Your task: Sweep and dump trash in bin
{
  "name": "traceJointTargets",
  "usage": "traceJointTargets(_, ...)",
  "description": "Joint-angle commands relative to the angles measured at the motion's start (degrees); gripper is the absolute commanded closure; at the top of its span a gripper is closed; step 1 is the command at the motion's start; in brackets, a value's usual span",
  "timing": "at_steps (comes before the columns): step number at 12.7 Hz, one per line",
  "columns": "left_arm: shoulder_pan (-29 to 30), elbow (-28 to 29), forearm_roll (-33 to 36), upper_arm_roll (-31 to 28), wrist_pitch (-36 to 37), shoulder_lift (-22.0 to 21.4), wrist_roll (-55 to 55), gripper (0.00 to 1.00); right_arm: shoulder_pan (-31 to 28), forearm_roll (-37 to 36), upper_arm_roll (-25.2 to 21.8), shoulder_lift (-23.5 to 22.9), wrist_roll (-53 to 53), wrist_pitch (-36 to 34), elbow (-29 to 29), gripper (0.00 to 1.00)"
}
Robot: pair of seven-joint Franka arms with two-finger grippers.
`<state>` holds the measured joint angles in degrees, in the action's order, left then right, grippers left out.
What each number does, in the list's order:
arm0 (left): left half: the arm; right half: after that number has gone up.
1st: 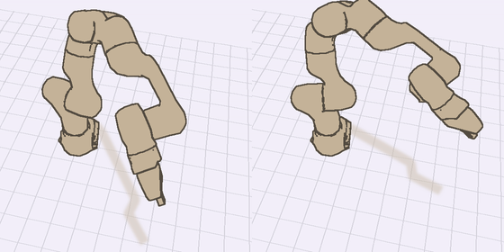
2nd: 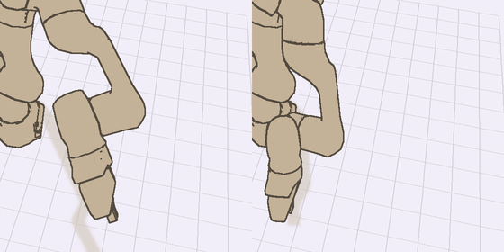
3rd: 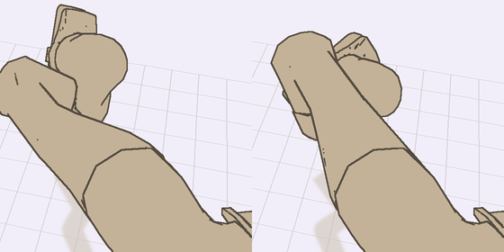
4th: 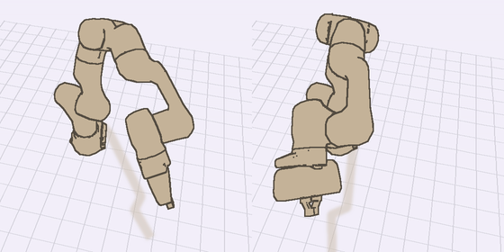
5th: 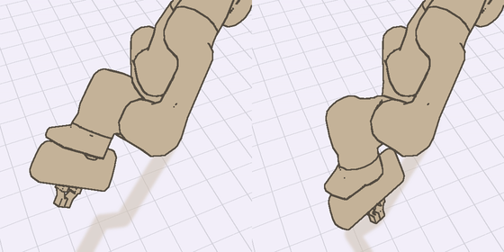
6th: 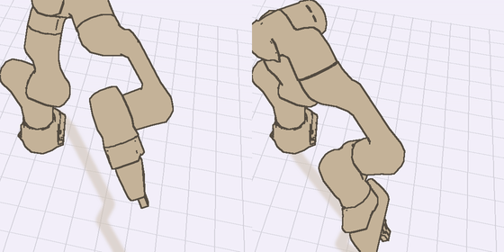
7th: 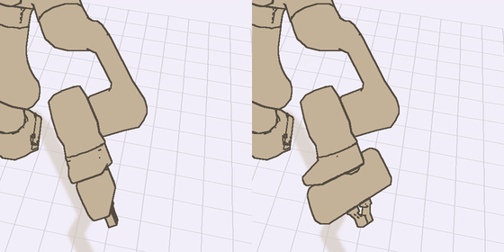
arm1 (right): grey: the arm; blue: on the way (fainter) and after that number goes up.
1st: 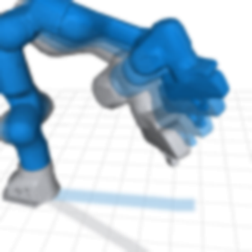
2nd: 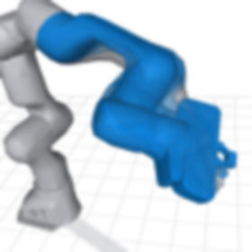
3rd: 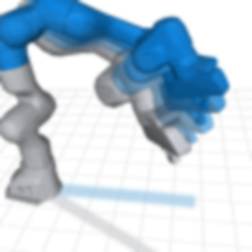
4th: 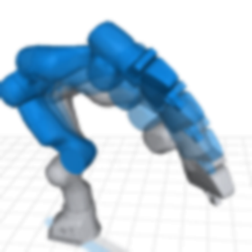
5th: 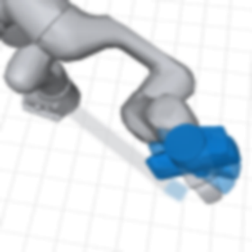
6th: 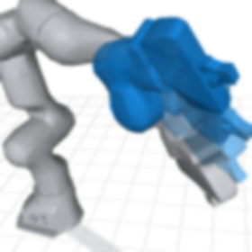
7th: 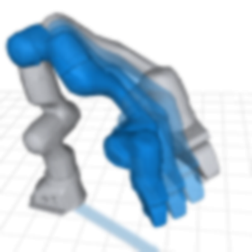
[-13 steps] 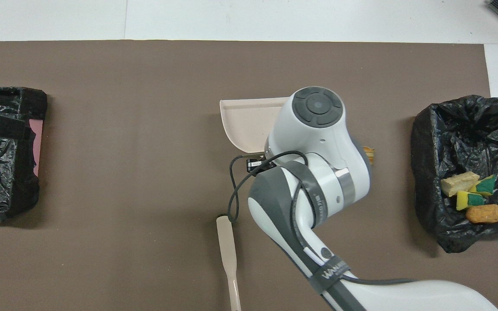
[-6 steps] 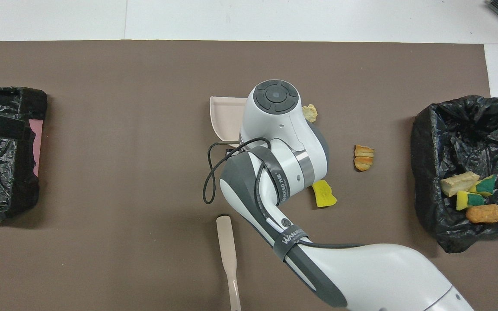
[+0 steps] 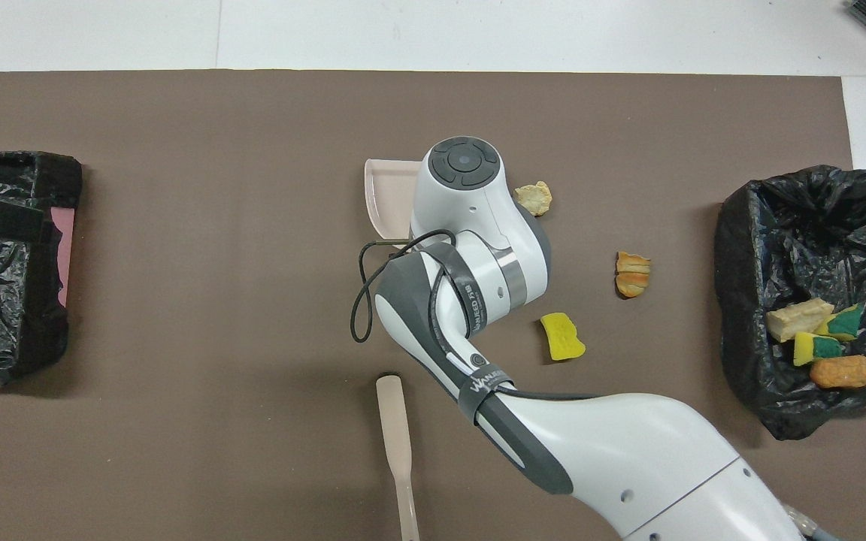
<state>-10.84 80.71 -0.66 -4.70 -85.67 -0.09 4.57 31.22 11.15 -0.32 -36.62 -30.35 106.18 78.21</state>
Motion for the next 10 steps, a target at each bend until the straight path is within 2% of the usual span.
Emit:
traceJointTargets(1,0.73,-0.47,0.84,0.48,1.11,-0.35,0.44,0.0,-0.29,1.5,0.06,-1.96,-0.68,0.96,-2.1,0.01)
traceJointTargets(4,0.64,-0.47,0.84,0.57,1.11,-0.35,0.44,0.0,-0.72,1.59,0.06,-0.65,-0.16,0.7,-2.1,0.0)
traceJointTargets(6,0.73,-0.47,0.84,0.57,1.11,-0.35,0.44,0.0,-0.38,1.5,0.06,2.24,-0.06,-0.79,-1.31,0.0)
traceJointTargets(10,0.64,-0.29,0.66,0.57,1.73,-0.7,-0.26,0.0,0.06,1.68,0.15,6.38,0.2,-10.09,1.32,0.0)
